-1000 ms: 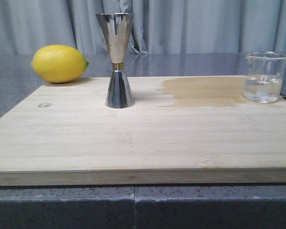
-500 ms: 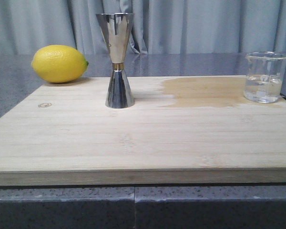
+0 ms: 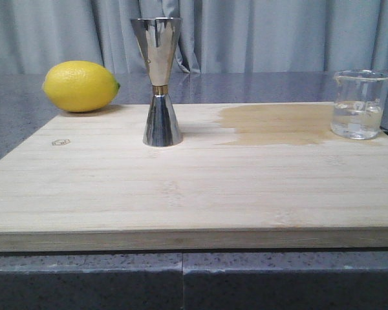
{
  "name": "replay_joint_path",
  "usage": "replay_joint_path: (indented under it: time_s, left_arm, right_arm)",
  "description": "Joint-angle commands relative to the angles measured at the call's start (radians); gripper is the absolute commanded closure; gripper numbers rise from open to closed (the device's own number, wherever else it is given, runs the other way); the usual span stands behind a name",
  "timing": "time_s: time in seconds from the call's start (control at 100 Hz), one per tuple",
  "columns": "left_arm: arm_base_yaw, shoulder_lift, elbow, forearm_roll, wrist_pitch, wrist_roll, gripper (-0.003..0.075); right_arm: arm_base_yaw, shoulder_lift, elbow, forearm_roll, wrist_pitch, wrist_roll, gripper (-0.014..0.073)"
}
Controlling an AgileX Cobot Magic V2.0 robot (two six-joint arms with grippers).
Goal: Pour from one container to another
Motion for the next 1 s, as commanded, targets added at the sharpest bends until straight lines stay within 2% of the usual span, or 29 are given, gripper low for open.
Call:
replay_joint_path:
  time_s: [0.0,0.99]
  left_arm:
    - [0.003,-0.021,0.028,-0.004,-0.094,-0.001,0.0739]
    - [0.003,-0.021,0.028,-0.031,-0.136,-0.003,0.0739]
  right_arm:
    - [0.001,-0.020,0.011,-0.010,-0.075,-0.003,0.0568]
    - [0.001,-0.020,0.011,0.000,-0.086,-0.003,0.0568]
